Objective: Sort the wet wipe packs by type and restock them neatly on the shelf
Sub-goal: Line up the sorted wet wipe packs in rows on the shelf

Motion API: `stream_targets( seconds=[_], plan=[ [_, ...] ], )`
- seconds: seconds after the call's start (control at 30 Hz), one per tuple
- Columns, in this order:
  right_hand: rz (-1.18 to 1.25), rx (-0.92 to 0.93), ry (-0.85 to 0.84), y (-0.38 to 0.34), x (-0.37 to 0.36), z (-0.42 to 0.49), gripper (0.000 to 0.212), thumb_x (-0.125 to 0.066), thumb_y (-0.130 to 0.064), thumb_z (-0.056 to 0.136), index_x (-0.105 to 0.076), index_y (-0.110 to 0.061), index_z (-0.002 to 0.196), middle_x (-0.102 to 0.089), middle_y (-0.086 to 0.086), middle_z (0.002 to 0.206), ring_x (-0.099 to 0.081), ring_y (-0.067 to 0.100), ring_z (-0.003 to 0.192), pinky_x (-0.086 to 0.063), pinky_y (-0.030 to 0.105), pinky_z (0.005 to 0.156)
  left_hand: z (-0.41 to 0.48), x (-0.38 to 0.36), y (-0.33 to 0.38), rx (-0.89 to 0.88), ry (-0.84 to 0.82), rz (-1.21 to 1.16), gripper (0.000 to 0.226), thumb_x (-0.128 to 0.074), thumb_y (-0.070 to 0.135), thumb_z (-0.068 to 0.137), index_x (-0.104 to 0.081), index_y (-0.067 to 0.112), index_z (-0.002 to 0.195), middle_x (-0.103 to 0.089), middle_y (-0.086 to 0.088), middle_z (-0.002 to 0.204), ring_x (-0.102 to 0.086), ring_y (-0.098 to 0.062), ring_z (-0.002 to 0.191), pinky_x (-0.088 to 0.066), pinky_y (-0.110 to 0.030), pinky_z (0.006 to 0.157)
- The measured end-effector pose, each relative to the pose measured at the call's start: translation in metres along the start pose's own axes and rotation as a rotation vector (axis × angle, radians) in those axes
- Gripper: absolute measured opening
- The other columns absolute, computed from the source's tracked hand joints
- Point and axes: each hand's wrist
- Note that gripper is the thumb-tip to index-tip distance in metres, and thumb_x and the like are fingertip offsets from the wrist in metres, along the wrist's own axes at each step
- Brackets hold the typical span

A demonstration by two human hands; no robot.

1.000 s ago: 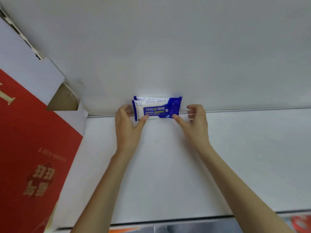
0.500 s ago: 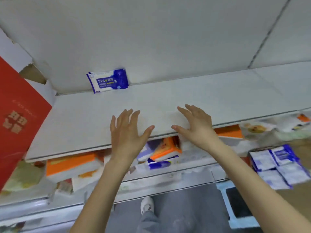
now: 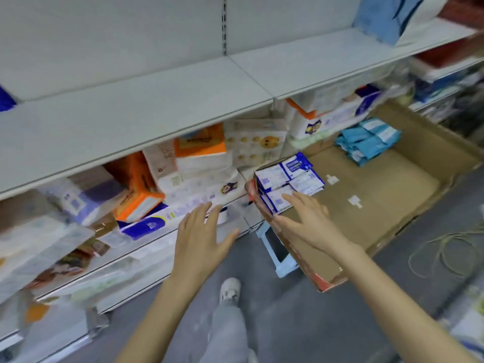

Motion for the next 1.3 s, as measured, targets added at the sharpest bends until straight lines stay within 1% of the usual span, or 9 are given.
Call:
stream_targets(
  seconds=[0.23, 0.43, 0.57, 0.67, 0.8, 0.97, 1.13, 1.23, 1.3],
  plan=[
    [0.085, -0.138, -0.132, 0.085, -0.033, 0.056, 0.066, -0.046, -0.056, 0.092, -0.025, -0.032, 0.149, -0.021, 0.001, 0.158, -0.018, 0.026, 0.145, -0.014, 0.048, 0.117, 0.059, -0.088, 0.022, -0.028, -0.196, 0.033, 0.066, -0.039, 0.065, 0.082, -0.056, 0.018, 0.125, -0.056, -0.009, 0.131, -0.053, -0.029, 0.12, -0.045, -0.045, 0.097],
    [0.232, -0.318, -0.187, 0.154, -0.04, 0.154, 0.064, -0.052, -0.049, 0.093, -0.032, -0.023, 0.147, -0.033, 0.005, 0.152, -0.028, 0.027, 0.14, -0.025, 0.041, 0.113, 0.153, -0.172, 0.053, -0.072, -0.347, -0.01, 0.054, -0.066, 0.051, 0.079, -0.059, 0.017, 0.12, -0.063, -0.009, 0.118, -0.06, -0.03, 0.107, -0.047, -0.04, 0.087],
    [0.679, -0.664, -0.063, 0.189, -0.06, 0.222, 0.055, -0.065, -0.037, 0.088, -0.049, -0.008, 0.132, -0.056, 0.005, 0.129, -0.056, 0.02, 0.105, -0.04, 0.027, 0.083, 0.192, -0.222, 0.069, 0.034, -0.486, -0.081, 0.064, -0.053, 0.054, 0.088, -0.039, 0.019, 0.14, -0.043, 0.0, 0.143, -0.04, -0.02, 0.131, -0.03, -0.031, 0.106],
    [0.991, -0.933, 0.033, 0.211, -0.085, 0.254, 0.051, -0.07, -0.03, 0.086, -0.05, -0.002, 0.124, -0.058, 0.005, 0.115, -0.058, 0.02, 0.096, -0.046, 0.031, 0.085, 0.206, -0.254, 0.078, 0.118, -0.529, -0.171, 0.063, -0.057, 0.047, 0.089, -0.036, 0.019, 0.141, -0.042, 0.001, 0.142, -0.037, -0.017, 0.131, -0.031, -0.026, 0.105],
    [1.167, -1.145, 0.139, 0.235, -0.112, 0.275, 0.052, -0.079, -0.041, 0.072, -0.054, -0.011, 0.106, -0.065, 0.009, 0.108, -0.065, 0.027, 0.09, -0.055, 0.045, 0.087, 0.214, -0.284, 0.086, 0.106, -0.5, -0.058, 0.063, -0.067, 0.041, 0.083, -0.045, 0.013, 0.136, -0.051, -0.006, 0.135, -0.045, -0.026, 0.125, -0.033, -0.036, 0.105],
    [1.16, -1.203, 0.196, 0.238, -0.117, 0.286, 0.057, -0.086, -0.051, 0.052, -0.05, -0.02, 0.083, -0.068, 0.007, 0.096, -0.068, 0.028, 0.086, -0.056, 0.047, 0.082, 0.218, -0.295, 0.096, 0.092, -0.518, 0.157, 0.077, -0.073, 0.049, 0.075, -0.043, 0.016, 0.138, -0.05, -0.008, 0.135, -0.043, -0.027, 0.126, -0.033, -0.039, 0.105],
    [1.113, -1.23, 0.23, 0.241, -0.116, 0.28, 0.042, -0.087, -0.035, 0.064, -0.054, -0.014, 0.08, -0.07, 0.007, 0.091, -0.069, 0.027, 0.082, -0.057, 0.049, 0.08, 0.222, -0.3, 0.097, 0.102, -0.556, 0.135, 0.074, -0.09, 0.037, 0.054, -0.052, 0.013, 0.113, -0.059, -0.013, 0.107, -0.058, -0.03, 0.101, -0.049, -0.04, 0.083],
    [1.163, -1.237, 0.291, 0.239, -0.104, 0.267, 0.033, -0.084, -0.021, 0.07, -0.052, -0.013, 0.074, -0.07, 0.013, 0.096, -0.068, 0.031, 0.089, -0.055, 0.051, 0.084, 0.217, -0.29, 0.099, 0.161, -0.563, 0.011, 0.066, -0.086, 0.022, 0.066, -0.039, 0.016, 0.112, -0.059, -0.01, 0.108, -0.063, -0.029, 0.097, -0.056, -0.038, 0.07],
    [1.262, -1.245, 0.37, 0.234, -0.087, 0.254, 0.031, -0.079, -0.01, 0.076, -0.048, -0.012, 0.078, -0.068, 0.017, 0.101, -0.066, 0.028, 0.083, -0.055, 0.048, 0.085, 0.214, -0.277, 0.101, 0.266, -0.616, -0.053, 0.053, -0.075, 0.025, 0.08, -0.038, 0.02, 0.118, -0.061, -0.004, 0.115, -0.063, -0.027, 0.103, -0.056, -0.039, 0.074]
  ],
)
Point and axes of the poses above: each hand's wrist, its own z-axis towards the middle knuckle, its own x-axis out of the back of the hand, y = z × x
